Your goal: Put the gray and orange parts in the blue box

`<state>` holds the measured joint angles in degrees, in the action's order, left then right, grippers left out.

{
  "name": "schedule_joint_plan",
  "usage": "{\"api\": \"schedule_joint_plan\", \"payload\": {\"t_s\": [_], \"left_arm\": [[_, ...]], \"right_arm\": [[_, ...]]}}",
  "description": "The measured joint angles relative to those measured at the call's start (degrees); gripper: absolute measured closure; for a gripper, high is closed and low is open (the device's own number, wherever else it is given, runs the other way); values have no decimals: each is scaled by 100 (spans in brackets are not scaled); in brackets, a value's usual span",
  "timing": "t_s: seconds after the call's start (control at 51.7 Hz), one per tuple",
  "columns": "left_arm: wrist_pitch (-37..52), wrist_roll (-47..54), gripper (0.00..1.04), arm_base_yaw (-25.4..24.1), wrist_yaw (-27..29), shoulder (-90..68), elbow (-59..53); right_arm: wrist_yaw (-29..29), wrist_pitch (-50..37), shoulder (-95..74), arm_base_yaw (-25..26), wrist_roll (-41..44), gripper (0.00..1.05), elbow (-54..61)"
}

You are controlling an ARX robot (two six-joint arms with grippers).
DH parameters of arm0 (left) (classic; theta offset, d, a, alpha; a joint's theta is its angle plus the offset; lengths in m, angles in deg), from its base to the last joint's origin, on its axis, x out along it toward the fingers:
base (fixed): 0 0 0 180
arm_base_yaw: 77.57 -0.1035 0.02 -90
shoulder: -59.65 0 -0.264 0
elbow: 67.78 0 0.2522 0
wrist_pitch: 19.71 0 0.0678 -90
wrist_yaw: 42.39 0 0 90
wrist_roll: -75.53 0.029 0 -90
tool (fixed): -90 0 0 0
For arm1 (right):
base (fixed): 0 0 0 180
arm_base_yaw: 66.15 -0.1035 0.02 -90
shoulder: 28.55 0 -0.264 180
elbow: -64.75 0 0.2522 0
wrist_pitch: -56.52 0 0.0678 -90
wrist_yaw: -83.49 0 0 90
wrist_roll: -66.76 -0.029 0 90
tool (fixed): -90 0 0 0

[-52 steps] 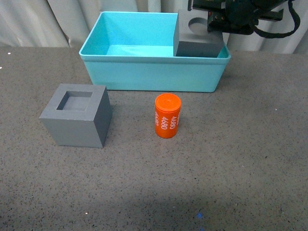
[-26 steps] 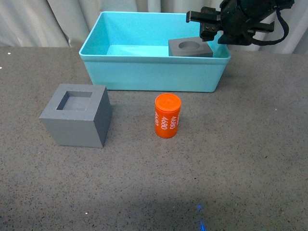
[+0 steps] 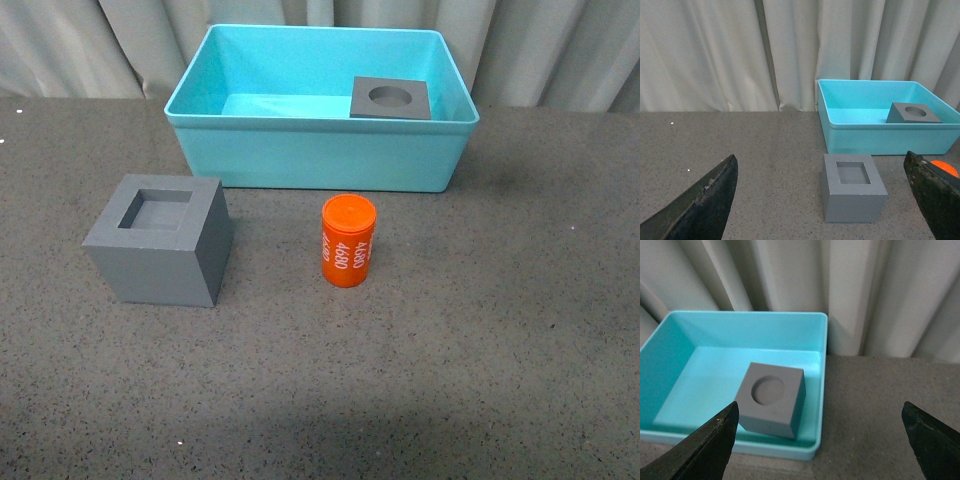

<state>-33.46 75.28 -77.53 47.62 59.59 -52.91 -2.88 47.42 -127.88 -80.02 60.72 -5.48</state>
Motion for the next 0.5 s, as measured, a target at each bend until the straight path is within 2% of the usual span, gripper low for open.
{"api": "schedule_joint_plan", "payload": {"t_s": [0.135,0.329,0.348,0.387,0.406,0.445,0.503], "left_arm": [[0,0,7,0,0,0,0],[0,0,7,0,0,0,0],[-35,-44,7,24,101,-31,13],[-590,-374,7,232,844,-328,216],[-1005,-627,7,310,1390,-780,435],[-1043,-1108,7,225,1939,-1637,669],[-450,-1582,7,-22,1910,-2758,960]], "right_arm": [[-4,-131,669,101,79,10,999],[26,-138,1244,76,291,10,1458],[26,-140,1244,74,302,10,1458],[26,-140,1244,74,310,10,1460],[24,-140,1235,72,313,10,1464],[28,-140,1235,72,317,10,1471],[37,-142,1241,72,323,10,1471]]}}
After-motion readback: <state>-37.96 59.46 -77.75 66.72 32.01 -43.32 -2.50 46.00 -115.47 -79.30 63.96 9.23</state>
